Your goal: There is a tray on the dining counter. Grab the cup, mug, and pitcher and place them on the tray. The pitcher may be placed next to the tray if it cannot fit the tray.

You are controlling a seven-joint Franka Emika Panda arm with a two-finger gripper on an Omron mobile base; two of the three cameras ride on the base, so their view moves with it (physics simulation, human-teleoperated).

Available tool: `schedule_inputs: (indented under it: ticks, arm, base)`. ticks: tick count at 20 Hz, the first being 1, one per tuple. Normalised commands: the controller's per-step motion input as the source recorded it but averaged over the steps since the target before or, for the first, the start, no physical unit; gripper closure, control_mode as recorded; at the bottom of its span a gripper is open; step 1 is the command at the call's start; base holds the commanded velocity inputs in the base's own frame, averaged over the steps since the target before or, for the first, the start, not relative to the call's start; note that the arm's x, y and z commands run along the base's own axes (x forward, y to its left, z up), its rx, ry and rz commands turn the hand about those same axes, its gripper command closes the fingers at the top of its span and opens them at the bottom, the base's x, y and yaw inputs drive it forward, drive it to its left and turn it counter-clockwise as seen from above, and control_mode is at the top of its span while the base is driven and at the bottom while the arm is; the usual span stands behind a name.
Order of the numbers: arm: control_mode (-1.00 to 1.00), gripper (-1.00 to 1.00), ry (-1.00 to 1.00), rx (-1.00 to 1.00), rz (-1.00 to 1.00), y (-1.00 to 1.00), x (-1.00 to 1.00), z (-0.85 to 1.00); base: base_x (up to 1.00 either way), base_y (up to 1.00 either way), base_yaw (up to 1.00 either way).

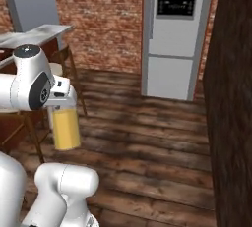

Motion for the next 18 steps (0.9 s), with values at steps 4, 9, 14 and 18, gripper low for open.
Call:
schedule_inputs:
  ticks: [4, 9, 14, 18]
  arm:
    - [1.00, 1.00, 0.00, 0.00, 0.00, 0.00, 0.00, 0.00]
    - [1.00, 1.00, 0.00, 0.00, 0.00, 0.00, 0.00, 0.00]
    - [1.00, 1.00, 0.00, 0.00, 0.00, 0.00, 0.00, 0.00]
    - [1.00, 1.00, 0.00, 0.00, 0.00, 0.00, 0.00, 0.00]
  base:
    - [1.00, 0.00, 0.23]
    - [1.00, 0.00, 0.26]
    - [1.00, 0.00, 0.31]
    - [1.00, 0.00, 0.41]
